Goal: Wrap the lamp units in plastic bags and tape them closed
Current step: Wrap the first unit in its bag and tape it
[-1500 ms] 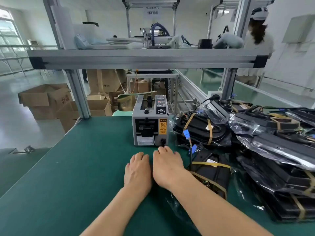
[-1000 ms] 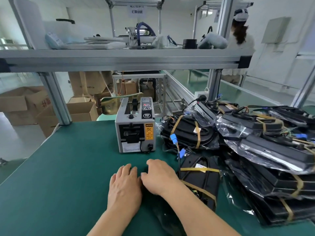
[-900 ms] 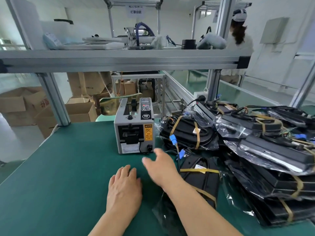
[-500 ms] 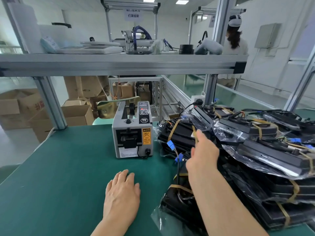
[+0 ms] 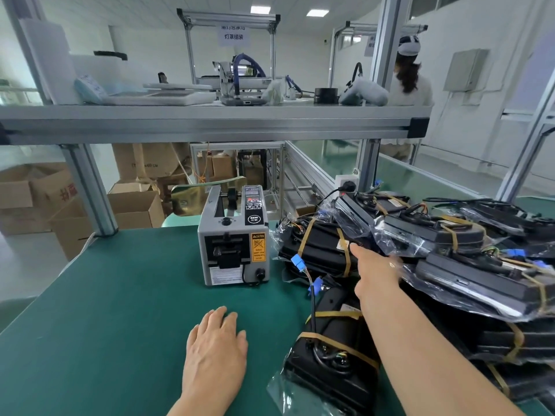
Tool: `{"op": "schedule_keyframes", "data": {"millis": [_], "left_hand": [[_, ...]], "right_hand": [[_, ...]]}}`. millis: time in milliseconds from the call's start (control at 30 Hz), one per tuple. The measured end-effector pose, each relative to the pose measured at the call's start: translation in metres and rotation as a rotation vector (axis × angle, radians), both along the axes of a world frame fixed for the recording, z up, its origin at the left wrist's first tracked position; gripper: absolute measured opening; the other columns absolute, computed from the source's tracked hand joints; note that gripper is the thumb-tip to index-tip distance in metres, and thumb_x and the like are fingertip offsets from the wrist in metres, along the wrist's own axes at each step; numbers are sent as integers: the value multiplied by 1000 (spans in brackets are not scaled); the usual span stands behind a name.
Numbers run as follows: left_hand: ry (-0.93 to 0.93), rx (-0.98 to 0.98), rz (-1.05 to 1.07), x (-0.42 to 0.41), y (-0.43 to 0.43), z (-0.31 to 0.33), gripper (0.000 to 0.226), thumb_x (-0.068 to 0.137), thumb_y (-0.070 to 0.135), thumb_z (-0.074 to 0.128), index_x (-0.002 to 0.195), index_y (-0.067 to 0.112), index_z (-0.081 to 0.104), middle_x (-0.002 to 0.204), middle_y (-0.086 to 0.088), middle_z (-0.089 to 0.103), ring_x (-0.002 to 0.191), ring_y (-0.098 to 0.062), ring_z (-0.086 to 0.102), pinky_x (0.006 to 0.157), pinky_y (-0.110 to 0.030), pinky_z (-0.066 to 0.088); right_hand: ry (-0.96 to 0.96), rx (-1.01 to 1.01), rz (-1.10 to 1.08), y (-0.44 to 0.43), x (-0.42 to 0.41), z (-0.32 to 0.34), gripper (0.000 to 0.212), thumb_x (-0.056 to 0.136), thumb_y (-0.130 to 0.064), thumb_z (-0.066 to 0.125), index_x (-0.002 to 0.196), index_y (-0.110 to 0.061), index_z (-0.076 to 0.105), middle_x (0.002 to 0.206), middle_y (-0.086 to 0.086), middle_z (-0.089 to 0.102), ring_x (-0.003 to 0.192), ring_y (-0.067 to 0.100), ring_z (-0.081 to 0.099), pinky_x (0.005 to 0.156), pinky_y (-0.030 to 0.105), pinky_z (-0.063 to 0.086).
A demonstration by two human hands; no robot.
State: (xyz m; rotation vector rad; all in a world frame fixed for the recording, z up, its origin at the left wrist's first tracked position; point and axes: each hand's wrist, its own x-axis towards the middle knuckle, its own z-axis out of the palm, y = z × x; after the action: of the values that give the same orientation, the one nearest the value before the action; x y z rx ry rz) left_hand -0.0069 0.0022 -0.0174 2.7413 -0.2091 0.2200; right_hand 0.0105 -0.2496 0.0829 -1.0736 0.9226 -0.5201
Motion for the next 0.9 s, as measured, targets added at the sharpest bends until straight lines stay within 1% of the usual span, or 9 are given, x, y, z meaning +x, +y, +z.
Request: {"op": "schedule_keyframes", "data": {"millis": [100,200,333,433,567,633,733,833,900], "left_hand": [[3,-9,2,0,-1,0,50,104,42,34,151,27,35,160,11,25,150,-10,15,122,-30,11],[-4,3,2,0,0,0,50,104,43,33,152,27,33,160,11,23,150,-10,14,122,-30,10],[-7,4,-1,-1,0,2,50,104,44,32,152,29,32,161,12,22,150,-9,14,122,-30,10],[-2,7,0,-1,-1,4,50,104,44,32,152,29,31,160,12,22,150,-8,14,122,-29,10],[-15,43,5,-2,-1,5,50,104,44,32,152,30,31,160,13,21,150,-8,13,121,-27,9],[-13,53,5,-3,-2,6,50,104,44,32,152,30,31,160,14,21,150,-8,13,120,-27,9],[-7,62,9,-3,-3,7,49,104,45,32,152,31,31,160,15,21,150,-6,12,120,-26,9],[-2,48,17,-4,-3,8,49,104,44,33,152,30,32,160,14,21,150,-7,13,120,-27,9],[0,48,14,-4,-3,9,49,104,44,33,151,30,33,160,14,21,150,-7,13,121,-27,9]], "right_hand": [[10,-13,5,-2,3,-5,61,87,-32,77,134,-7,48,130,10,56,113,26,56,78,30,45],[-42,11,46,-1,6,-8,21,91,-22,72,91,-14,53,100,5,53,74,18,52,55,24,44],[-47,55,-36,3,6,-11,44,86,-26,78,71,-19,37,70,1,46,54,12,39,36,21,37],[-90,170,2,5,5,-9,35,88,-31,76,76,-15,47,77,1,57,74,17,56,61,25,45],[-186,198,-48,3,1,-12,30,87,-8,75,94,-21,49,101,4,63,100,21,60,91,35,51],[-246,200,-63,2,-3,-11,36,87,0,73,106,-21,52,111,9,63,96,23,63,87,39,53],[-288,206,-48,2,-13,-7,39,89,3,70,115,-20,53,103,6,63,81,15,61,73,35,51],[-321,238,-16,9,-31,-5,42,89,1,70,125,-15,56,100,5,65,86,15,63,86,39,54],[-329,232,-4,15,-46,-7,42,88,-4,74,125,-17,58,106,5,64,91,15,64,84,37,56]]}}
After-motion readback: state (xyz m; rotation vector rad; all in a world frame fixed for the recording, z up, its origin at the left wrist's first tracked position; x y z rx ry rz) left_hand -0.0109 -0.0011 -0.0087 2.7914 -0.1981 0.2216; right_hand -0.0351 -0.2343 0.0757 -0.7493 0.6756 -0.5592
